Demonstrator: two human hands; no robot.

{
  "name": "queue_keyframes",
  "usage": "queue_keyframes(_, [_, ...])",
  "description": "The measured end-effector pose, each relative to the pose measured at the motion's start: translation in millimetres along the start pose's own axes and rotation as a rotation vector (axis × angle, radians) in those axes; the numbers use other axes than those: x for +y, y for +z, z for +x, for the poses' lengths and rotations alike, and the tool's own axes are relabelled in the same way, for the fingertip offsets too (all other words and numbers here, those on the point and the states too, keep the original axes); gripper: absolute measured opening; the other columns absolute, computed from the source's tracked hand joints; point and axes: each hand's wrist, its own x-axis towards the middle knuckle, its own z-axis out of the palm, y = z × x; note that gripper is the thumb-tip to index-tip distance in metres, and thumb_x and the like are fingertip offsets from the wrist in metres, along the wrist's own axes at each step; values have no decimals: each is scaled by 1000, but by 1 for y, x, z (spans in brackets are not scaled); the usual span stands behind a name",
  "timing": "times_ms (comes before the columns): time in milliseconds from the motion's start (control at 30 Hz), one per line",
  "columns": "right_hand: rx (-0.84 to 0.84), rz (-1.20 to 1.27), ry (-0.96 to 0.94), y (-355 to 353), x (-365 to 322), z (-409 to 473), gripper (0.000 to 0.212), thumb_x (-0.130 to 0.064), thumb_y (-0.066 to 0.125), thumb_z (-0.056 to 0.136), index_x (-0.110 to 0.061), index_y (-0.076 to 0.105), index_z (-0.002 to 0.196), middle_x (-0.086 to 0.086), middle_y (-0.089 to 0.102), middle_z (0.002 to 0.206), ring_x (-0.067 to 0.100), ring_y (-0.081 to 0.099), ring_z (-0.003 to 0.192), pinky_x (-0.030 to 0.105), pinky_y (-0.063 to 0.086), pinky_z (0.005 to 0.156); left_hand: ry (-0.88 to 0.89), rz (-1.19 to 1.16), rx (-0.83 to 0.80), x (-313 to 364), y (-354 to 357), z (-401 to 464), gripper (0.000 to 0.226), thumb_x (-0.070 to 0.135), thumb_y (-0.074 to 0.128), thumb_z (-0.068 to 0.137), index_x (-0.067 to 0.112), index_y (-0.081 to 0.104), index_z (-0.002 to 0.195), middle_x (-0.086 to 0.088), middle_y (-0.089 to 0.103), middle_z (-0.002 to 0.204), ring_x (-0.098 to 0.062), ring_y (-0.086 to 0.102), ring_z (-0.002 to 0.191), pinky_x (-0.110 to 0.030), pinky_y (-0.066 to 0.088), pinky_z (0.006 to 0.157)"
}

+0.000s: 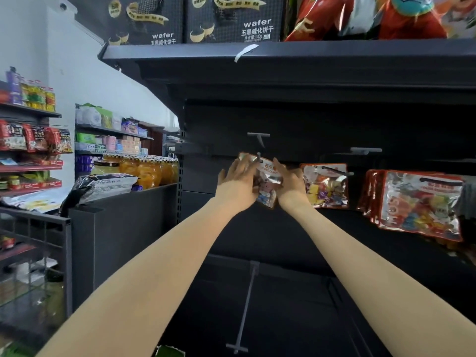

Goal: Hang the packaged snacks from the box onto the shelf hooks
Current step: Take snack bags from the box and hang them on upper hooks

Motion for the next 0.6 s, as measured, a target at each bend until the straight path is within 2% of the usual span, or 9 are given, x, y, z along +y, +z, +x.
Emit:
queue_keyframes(100, [-8, -116, 11, 4, 10, 18, 67, 7, 41, 94, -25, 23, 150, 13, 24, 143, 27, 40, 127, 24, 28, 107, -36, 94, -80, -4, 12, 22, 78, 35, 57, 90, 30, 6, 150, 2, -8, 158, -20, -5, 146, -49, 6, 117])
queue_keyframes(200, [-15, -136, -11, 7, 18, 32, 69, 9, 41, 92, -25, 24, 150, 13, 25, 139, 28, 39, 127, 27, 27, 110, -48, 62, -101, -8, 21, 35, 81, 33, 59, 89, 30, 5, 151, 0, -5, 159, -22, -1, 146, -51, 10, 116])
queue_keyframes(300, [38, -166, -19, 15, 20, 32, 67, 1, 49, 92, -27, 27, 149, 13, 20, 142, 30, 26, 134, 36, 27, 113, -39, 24, -81, -8, 22, 36, 77, 30, 59, 90, 28, 11, 150, -1, -1, 159, -23, 7, 145, -50, 17, 115])
queue_keyframes(367, [158, -292, -61, 21, 15, 20, 65, -4, 56, 89, -26, 33, 146, 14, 14, 147, 33, 17, 136, 41, 31, 111, -35, 1, -27, -8, 18, 28, 72, 24, 59, 89, 23, 19, 149, -3, 12, 156, -25, 19, 141, -47, 24, 111])
queue_keyframes(467, [300, -321, -202, 28, 6, -6, 51, -2, 58, 84, -12, 48, 132, 17, 27, 143, 35, 28, 128, 46, 40, 101, -25, -64, 141, -15, 9, 1, 56, 19, 57, 88, 14, 36, 140, -10, 41, 137, -29, 42, 124, -44, 37, 100])
queue_keyframes(533, [233, -204, -244, 34, -4, -23, 40, -3, 53, 86, -7, 52, 126, 15, 44, 134, 32, 41, 121, 46, 44, 96, -11, -165, 227, -25, -2, -21, 37, 17, 55, 89, 12, 51, 125, -11, 55, 119, -29, 55, 107, -43, 46, 90])
queue_keyframes(600, [154, -81, -263, 44, -19, -43, 29, -6, 49, 91, -9, 54, 120, 9, 56, 119, 25, 53, 110, 39, 49, 88, -10, -276, 263, -38, -15, -48, 25, 16, 55, 90, 12, 58, 115, -7, 63, 104, -21, 61, 93, -41, 51, 83])
